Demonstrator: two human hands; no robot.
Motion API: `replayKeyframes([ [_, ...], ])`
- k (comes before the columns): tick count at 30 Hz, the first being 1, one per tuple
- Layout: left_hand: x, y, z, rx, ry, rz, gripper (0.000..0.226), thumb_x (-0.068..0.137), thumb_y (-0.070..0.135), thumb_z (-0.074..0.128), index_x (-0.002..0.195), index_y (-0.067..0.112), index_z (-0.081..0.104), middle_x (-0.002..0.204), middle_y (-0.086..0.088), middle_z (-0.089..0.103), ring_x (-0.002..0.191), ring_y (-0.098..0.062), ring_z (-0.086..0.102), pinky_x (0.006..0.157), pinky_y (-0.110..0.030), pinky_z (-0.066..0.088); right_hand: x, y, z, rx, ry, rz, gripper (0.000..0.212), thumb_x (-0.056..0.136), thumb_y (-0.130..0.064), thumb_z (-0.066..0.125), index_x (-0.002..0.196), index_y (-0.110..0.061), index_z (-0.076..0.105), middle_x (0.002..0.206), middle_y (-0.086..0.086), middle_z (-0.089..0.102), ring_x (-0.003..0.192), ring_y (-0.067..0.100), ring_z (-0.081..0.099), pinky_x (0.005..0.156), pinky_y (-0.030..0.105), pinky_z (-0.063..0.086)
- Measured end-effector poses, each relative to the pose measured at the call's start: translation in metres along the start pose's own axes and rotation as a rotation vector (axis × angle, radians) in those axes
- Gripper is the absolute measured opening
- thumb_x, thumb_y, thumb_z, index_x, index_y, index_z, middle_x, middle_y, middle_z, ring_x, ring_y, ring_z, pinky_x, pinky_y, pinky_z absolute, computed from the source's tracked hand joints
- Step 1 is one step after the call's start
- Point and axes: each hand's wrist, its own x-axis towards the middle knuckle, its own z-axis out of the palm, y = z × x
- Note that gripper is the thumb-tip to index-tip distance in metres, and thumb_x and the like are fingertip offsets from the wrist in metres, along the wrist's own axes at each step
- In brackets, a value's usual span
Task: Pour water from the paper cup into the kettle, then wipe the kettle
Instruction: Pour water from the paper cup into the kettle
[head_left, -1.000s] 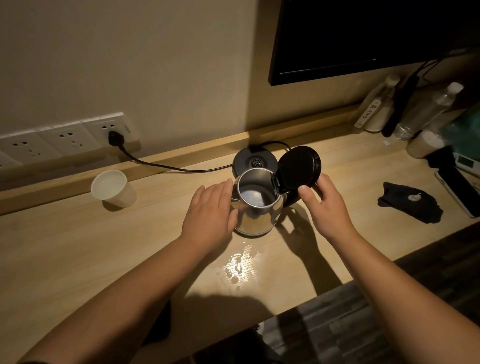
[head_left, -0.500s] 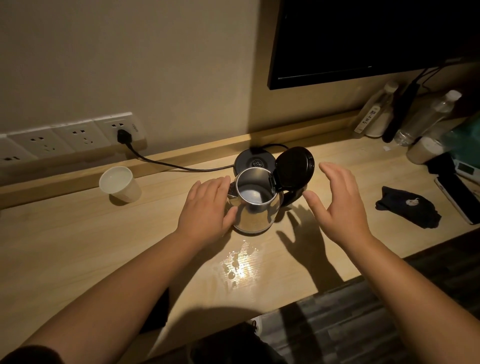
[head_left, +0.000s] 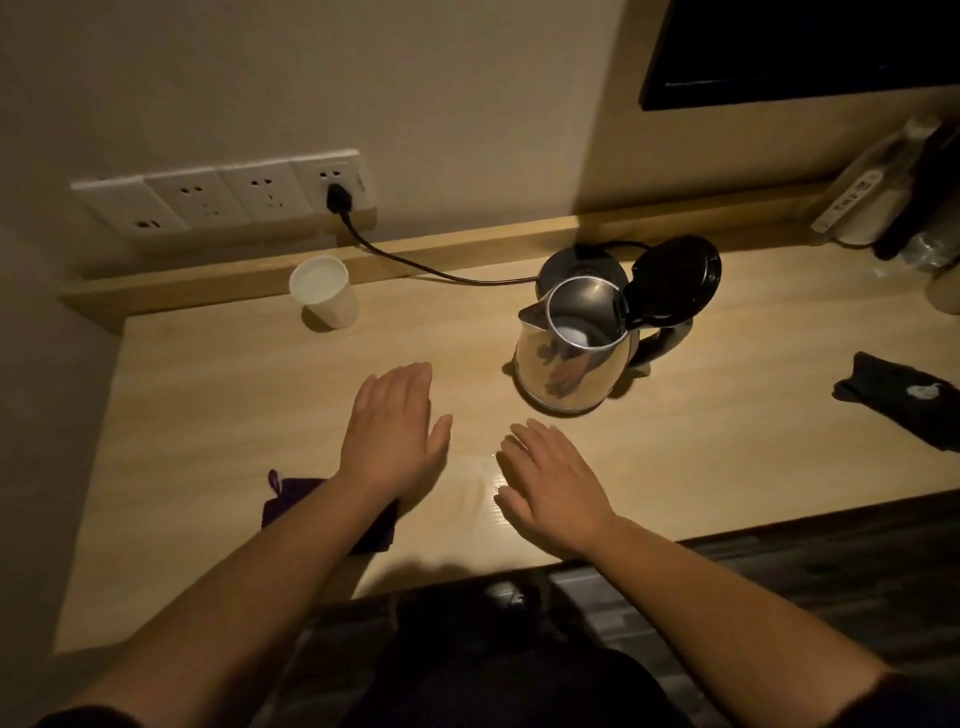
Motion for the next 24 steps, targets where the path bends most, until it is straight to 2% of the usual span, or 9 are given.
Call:
replayKeyframes([
  [3, -0.018, -0.019, 0.008, -0.027, -0.025, -0.05, 0.063, 0.095, 0.046, 0.041, 0.146, 0.01, 0.031, 0.146, -0.009, 0.041, 0.134, -0.026, 0.034, 0.115, -0.044, 0.018, 0.023, -0.014, 0.024, -0.062, -0.094, 0.044, 0.068, 0.099, -0.055, 0.033, 0.151, -0.011, 0.033, 0.161, 0.014, 0.026, 0.149, 0.034, 0.014, 0.12, 0.047, 0.003],
  [8, -0.033, -0.059, 0.024, -0.075, -0.079, -0.08, 0.062, 0.096, 0.049, 0.039, 0.147, 0.015, 0.03, 0.148, -0.006, 0.039, 0.135, -0.022, 0.032, 0.114, -0.038, 0.013, 0.049, -0.022, 0.047, -0.138, -0.17, 0.222, 0.078, 0.098, -0.065, 0.017, 0.157, -0.014, 0.012, 0.166, 0.014, 0.001, 0.151, 0.034, -0.006, 0.119, 0.049, -0.006],
  [11, -0.032, -0.092, 0.03, -0.106, -0.111, -0.046, 0.062, 0.096, 0.049, 0.04, 0.146, 0.014, 0.032, 0.148, -0.006, 0.04, 0.134, -0.023, 0.034, 0.115, -0.04, 0.017, 0.052, -0.024, 0.059, -0.18, -0.194, 0.35, 0.081, 0.095, -0.07, 0.005, 0.158, -0.018, -0.001, 0.165, 0.011, -0.012, 0.149, 0.032, -0.019, 0.118, 0.051, -0.01],
  [14, -0.026, -0.12, 0.032, -0.136, -0.103, -0.042, 0.061, 0.095, 0.048, 0.044, 0.145, 0.014, 0.034, 0.146, -0.007, 0.041, 0.132, -0.024, 0.037, 0.112, -0.041, 0.024, 0.051, -0.021, 0.062, -0.198, -0.19, 0.37, 0.083, 0.094, -0.072, 0.001, 0.158, -0.019, -0.002, 0.164, 0.01, -0.014, 0.147, 0.031, -0.022, 0.118, 0.05, -0.012],
  [18, -0.009, -0.162, 0.036, -0.225, -0.089, -0.1, 0.062, 0.096, 0.047, 0.041, 0.147, 0.015, 0.03, 0.15, -0.007, 0.037, 0.135, -0.024, 0.032, 0.112, -0.041, 0.024, 0.051, -0.024, 0.063, -0.191, -0.178, 0.375, 0.083, 0.094, -0.071, 0.002, 0.158, -0.018, 0.0, 0.165, 0.009, -0.011, 0.149, 0.029, -0.019, 0.119, 0.049, -0.01],
  [24, 0.035, -0.193, 0.032, -0.556, 0.006, -0.343, 0.068, 0.094, 0.053, 0.043, 0.15, 0.023, 0.018, 0.154, -0.002, 0.026, 0.137, -0.021, 0.03, 0.111, -0.044, 0.031, 0.051, -0.025, 0.066, -0.182, -0.163, 0.382, 0.083, 0.093, -0.072, 0.001, 0.157, -0.019, -0.001, 0.164, 0.009, -0.011, 0.149, 0.026, -0.019, 0.12, 0.048, -0.008],
])
